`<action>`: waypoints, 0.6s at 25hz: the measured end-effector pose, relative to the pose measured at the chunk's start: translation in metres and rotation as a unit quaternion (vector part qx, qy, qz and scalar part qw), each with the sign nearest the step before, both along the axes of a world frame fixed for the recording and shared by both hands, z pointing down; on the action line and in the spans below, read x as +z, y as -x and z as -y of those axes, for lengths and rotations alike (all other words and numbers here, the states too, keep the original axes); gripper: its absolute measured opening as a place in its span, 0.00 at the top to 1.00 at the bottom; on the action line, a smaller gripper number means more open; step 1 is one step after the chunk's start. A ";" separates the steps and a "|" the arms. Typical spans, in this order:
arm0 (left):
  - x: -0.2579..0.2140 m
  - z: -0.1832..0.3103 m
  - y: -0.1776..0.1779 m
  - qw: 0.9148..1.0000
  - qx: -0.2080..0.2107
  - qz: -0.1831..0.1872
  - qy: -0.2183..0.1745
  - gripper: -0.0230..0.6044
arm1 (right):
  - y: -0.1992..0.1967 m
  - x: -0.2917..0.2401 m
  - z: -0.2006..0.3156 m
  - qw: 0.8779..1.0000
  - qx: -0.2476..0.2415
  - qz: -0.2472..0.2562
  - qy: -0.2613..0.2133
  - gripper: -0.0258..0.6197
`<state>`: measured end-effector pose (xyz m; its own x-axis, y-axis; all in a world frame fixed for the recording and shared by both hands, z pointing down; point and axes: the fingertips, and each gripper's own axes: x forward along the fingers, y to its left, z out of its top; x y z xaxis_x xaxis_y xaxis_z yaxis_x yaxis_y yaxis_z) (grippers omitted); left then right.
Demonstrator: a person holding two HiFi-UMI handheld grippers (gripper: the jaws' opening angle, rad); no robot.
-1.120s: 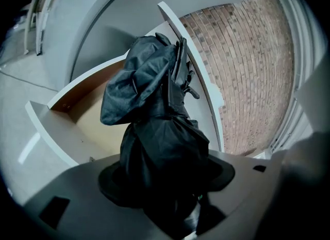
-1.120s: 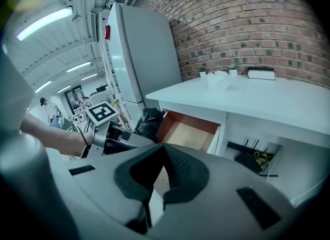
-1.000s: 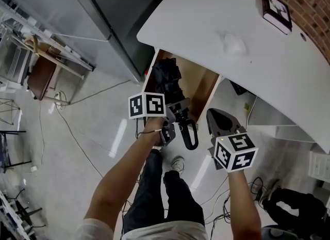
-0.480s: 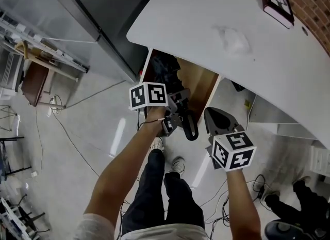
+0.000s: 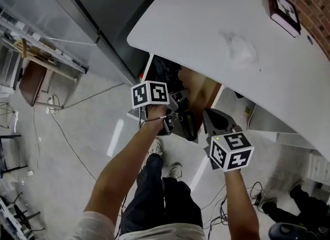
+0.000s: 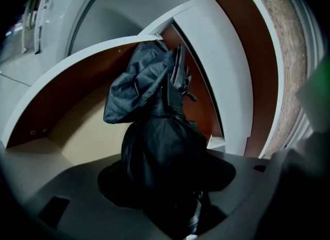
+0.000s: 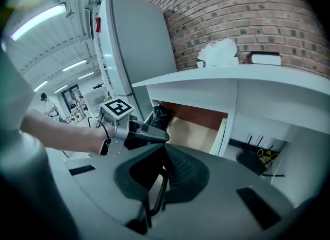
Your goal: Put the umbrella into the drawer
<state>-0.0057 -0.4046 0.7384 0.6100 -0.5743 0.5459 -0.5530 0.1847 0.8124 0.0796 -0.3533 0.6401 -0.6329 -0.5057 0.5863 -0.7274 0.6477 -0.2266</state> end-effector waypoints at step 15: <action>0.035 0.013 -0.002 1.000 -0.003 0.000 0.011 0.49 | 0.009 0.022 0.022 1.000 -0.003 0.003 -0.006 0.96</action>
